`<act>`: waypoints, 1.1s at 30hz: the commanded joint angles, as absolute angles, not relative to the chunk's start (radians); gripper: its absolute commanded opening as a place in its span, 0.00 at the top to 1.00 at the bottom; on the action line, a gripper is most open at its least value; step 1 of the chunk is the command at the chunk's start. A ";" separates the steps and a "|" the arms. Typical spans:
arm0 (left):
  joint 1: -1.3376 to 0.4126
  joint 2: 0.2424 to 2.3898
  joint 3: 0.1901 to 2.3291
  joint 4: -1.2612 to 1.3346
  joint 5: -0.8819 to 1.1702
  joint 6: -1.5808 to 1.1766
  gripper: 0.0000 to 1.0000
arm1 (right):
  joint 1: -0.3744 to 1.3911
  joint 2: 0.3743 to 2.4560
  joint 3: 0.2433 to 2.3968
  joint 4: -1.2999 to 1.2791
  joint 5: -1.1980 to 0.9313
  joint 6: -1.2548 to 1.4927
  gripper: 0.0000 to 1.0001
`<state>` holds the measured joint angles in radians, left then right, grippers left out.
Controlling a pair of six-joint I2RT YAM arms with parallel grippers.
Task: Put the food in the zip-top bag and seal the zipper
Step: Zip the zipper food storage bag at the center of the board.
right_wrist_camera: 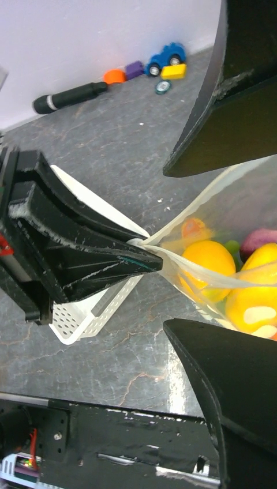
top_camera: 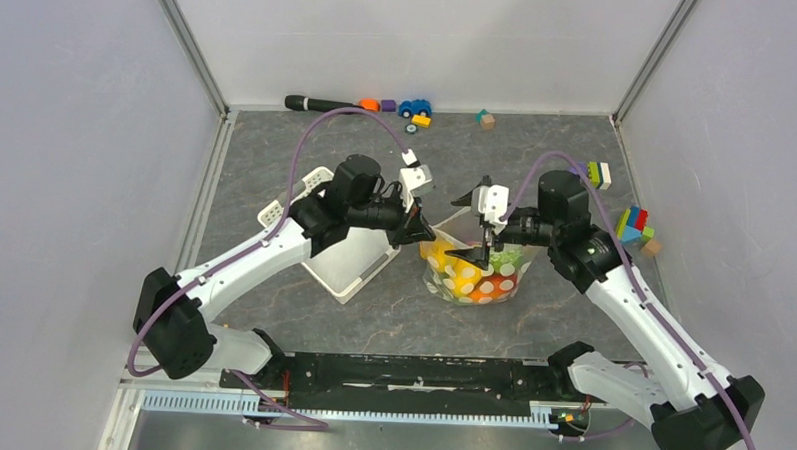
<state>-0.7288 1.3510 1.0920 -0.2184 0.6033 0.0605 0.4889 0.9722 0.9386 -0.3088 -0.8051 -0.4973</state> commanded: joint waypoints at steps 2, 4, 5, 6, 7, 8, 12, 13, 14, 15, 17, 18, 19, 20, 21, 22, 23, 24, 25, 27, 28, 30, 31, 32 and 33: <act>-0.732 1.318 1.178 -0.232 0.635 0.109 0.98 | 0.494 1.025 1.023 -0.349 -0.939 -0.706 0.02; -0.732 1.322 1.187 -0.232 0.637 0.100 0.98 | 0.500 1.047 1.025 -0.356 -0.964 -0.735 0.02; -0.732 1.325 1.190 -0.232 0.642 0.102 0.98 | 0.504 1.062 1.026 -0.370 -0.963 -0.755 0.02; -0.732 1.325 1.189 -0.230 0.650 0.106 0.98 | 0.510 1.074 1.029 -0.388 -0.953 -0.775 0.02; -0.732 1.324 1.186 -0.225 0.663 0.110 0.98 | 0.514 1.086 1.033 -0.396 -0.933 -0.791 0.02; -0.732 1.324 1.187 -0.222 0.675 0.112 0.98 | 0.517 1.101 1.039 -0.404 -0.913 -0.803 0.02; -0.732 1.334 1.206 -0.244 0.691 0.126 0.98 | 0.524 1.172 1.068 -0.445 -0.879 -0.848 0.02; -0.732 1.334 1.207 -0.248 0.696 0.133 0.98 | 0.525 1.190 1.078 -0.461 -0.870 -0.857 0.02; -0.732 1.331 1.207 -0.251 0.698 0.142 0.98 | 0.526 1.213 1.089 -0.480 -0.859 -0.866 0.04; -0.732 1.326 1.206 -0.257 0.699 0.151 0.98 | 0.526 1.231 1.099 -0.500 -0.848 -0.881 0.06; -0.733 1.317 1.203 -0.263 0.702 0.168 0.98 | 0.526 1.271 1.107 -0.515 -0.812 -0.901 0.09; -0.733 1.313 1.200 -0.271 0.714 0.189 0.98 | 0.526 1.285 1.110 -0.517 -0.791 -0.907 0.13; -0.733 1.309 1.197 -0.278 0.728 0.211 0.98 | 0.525 1.303 1.117 -0.526 -0.778 -0.913 0.20; -0.732 1.307 1.196 -0.282 0.736 0.226 0.98 | 0.526 1.318 1.126 -0.534 -0.774 -0.916 0.25; -0.732 1.307 1.198 -0.294 0.741 0.245 0.98 | 0.525 1.335 1.140 -0.547 -0.775 -0.921 0.33; -0.732 1.306 1.199 -0.304 0.744 0.260 0.98 | 0.525 1.348 1.152 -0.563 -0.778 -0.926 0.40; -0.732 1.306 1.201 -0.313 0.744 0.271 0.98 | 0.526 1.358 1.163 -0.578 -0.782 -0.934 0.47; -0.732 1.308 1.203 -0.318 0.743 0.276 0.98 | 0.525 1.365 1.171 -0.593 -0.786 -0.942 0.56; -0.732 1.306 1.203 -0.318 0.743 0.281 0.98 | 0.526 1.367 1.174 -0.606 -0.792 -0.954 0.65; -0.732 1.305 1.204 -0.319 0.735 0.288 0.98 | 0.525 1.363 1.171 -0.622 -0.806 -0.974 0.79; -0.732 1.305 1.203 -0.314 0.724 0.287 0.98 | 0.525 1.359 1.164 -0.627 -0.811 -0.983 0.88; -0.732 1.303 1.204 -0.304 0.704 0.277 0.93 | 0.525 1.337 1.148 -0.622 -0.814 -0.986 1.00; -0.732 1.302 1.203 -0.294 0.692 0.265 0.87 | 0.526 1.329 1.141 -0.620 -0.815 -0.986 1.00; -0.732 1.298 1.199 -0.283 0.682 0.256 0.82 | 0.525 1.318 1.133 -0.617 -0.815 -0.985 1.00; -0.732 1.294 1.191 -0.270 0.671 0.245 0.65 | 0.526 1.308 1.125 -0.614 -0.815 -0.981 1.00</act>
<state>-0.7288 1.3506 1.1572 -0.3309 0.6804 0.2340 0.5304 1.3628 1.1286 -0.6106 -0.8150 -0.9508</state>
